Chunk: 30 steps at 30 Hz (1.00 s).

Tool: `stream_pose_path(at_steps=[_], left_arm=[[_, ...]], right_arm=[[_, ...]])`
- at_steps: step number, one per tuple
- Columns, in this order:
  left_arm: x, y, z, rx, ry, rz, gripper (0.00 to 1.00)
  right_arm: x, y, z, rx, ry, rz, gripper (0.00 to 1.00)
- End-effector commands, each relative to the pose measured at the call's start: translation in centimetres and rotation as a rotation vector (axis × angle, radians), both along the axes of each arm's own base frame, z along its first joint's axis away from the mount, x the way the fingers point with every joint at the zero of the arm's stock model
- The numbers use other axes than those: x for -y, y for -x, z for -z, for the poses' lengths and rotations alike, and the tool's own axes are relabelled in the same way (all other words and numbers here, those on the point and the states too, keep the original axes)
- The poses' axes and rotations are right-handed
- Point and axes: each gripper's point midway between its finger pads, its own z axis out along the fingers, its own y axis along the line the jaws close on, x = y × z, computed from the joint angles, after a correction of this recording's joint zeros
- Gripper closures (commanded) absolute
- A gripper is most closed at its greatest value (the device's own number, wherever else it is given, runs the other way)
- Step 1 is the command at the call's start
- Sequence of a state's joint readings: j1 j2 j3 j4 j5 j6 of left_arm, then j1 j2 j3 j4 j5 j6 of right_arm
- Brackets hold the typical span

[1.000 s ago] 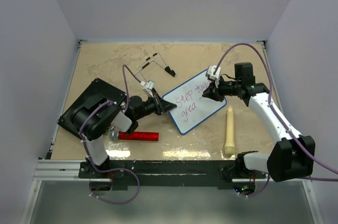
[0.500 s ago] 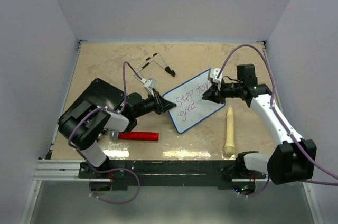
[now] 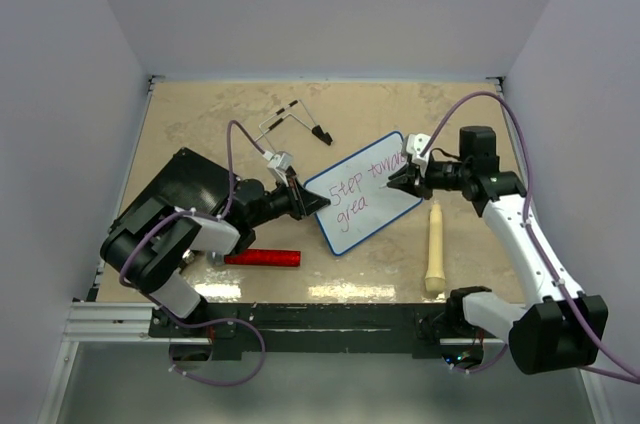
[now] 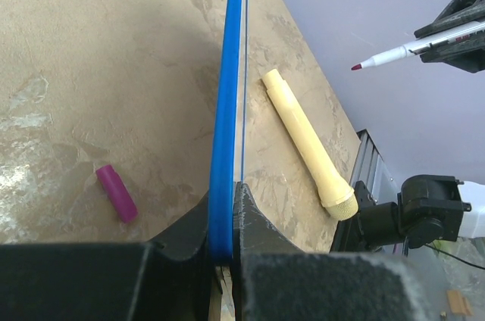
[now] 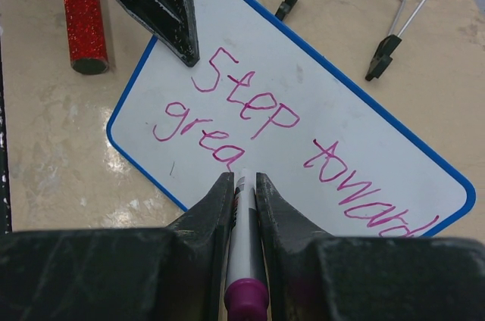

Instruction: Write a sentence on the whiteboard

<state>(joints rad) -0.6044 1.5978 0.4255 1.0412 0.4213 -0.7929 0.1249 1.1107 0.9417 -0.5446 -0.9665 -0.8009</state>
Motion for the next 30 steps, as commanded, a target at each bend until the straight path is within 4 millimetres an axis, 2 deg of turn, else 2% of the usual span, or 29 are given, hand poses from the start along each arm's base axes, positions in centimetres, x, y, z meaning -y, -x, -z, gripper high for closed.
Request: stream_pose_path(at_steps=[1, 7, 11, 22, 25, 30], left_arm=[[-0.5, 0.3, 0.6, 0.021, -0.033, -0.010, 1.00], [-0.4, 0.7, 0.5, 0.013, -0.029, -0.006, 1.00], [-0.4, 1.1, 0.6, 0.008, -0.027, 0.001, 1.00], [0.1, 2.2, 0.2, 0.014, -0.004, 0.034, 1.00], [0.2, 2.3, 0.0, 0.019, -0.001, 0.039, 1.00], [0.4, 2.4, -0.4, 0.023, 0.012, 0.048, 1.00]], right_arm=[[0.0, -0.2, -1.8, 0.064, -0.020, 0.011, 1.00], [0.5, 0.5, -2.4, 0.115, -0.005, 0.037, 1.00], [0.2, 1.0, -1.0, 0.079, -0.035, 0.033, 1.00], [-0.1, 0.5, 0.4, 0.082, -0.038, 0.015, 1.00], [-0.4, 0.1, 0.9, 0.065, -0.034, -0.002, 1.00], [-1.5, 0.0, 0.7, 0.113, -0.021, -0.059, 1.00]])
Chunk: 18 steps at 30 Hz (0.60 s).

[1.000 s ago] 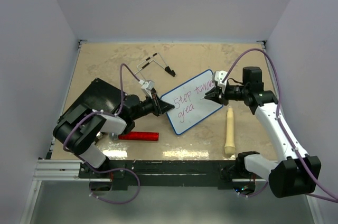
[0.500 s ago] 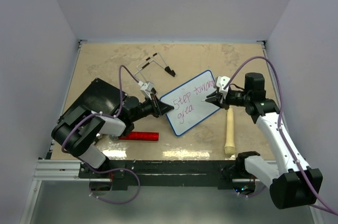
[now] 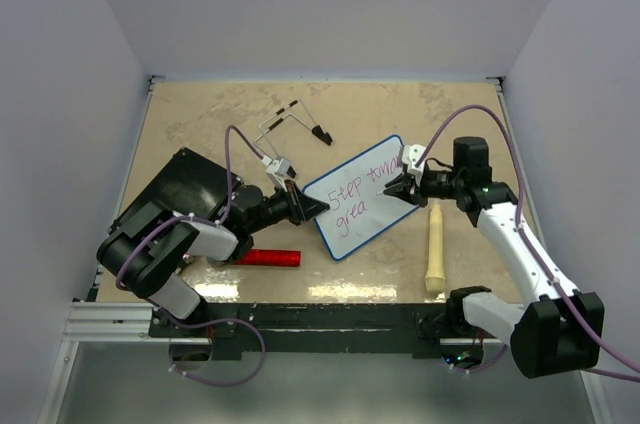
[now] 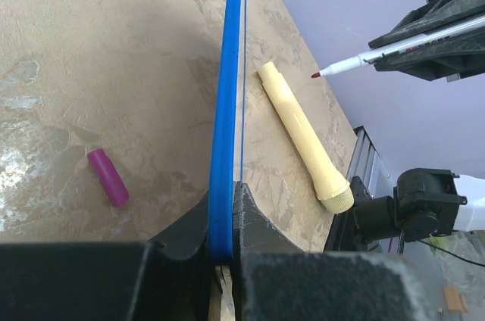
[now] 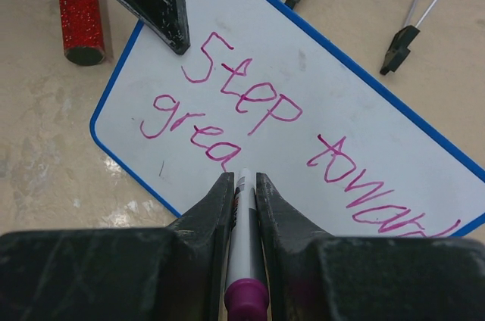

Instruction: Write a sentence on the whiteboard

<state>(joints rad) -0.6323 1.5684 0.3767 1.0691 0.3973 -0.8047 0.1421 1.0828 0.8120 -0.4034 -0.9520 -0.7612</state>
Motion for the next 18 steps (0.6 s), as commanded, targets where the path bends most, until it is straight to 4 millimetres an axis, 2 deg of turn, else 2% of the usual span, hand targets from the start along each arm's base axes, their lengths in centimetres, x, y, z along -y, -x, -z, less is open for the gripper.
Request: stream_pose_path(at_steps=[1, 2, 8, 18], left_arm=[[0.4, 1.0, -0.4, 0.022, 0.004, 0.046, 1.00], [0.4, 1.0, -0.5, 0.023, 0.005, 0.046, 1.00], [0.1, 1.3, -0.6, 0.015, 0.029, 0.029, 1.00], [0.1, 1.1, -0.7, -0.019, 0.070, 0.004, 1.00]], right_arm=[[-1.3, -0.2, -1.9, 0.108, -0.011, -0.074, 1.00], [-1.6, -0.1, -2.2, 0.109, -0.011, -0.089, 1.00], [-1.7, 1.4, -0.3, 0.040, 0.014, -0.121, 1.00], [-1.2, 0.3, 0.1, 0.002, 0.060, -0.053, 1.00]])
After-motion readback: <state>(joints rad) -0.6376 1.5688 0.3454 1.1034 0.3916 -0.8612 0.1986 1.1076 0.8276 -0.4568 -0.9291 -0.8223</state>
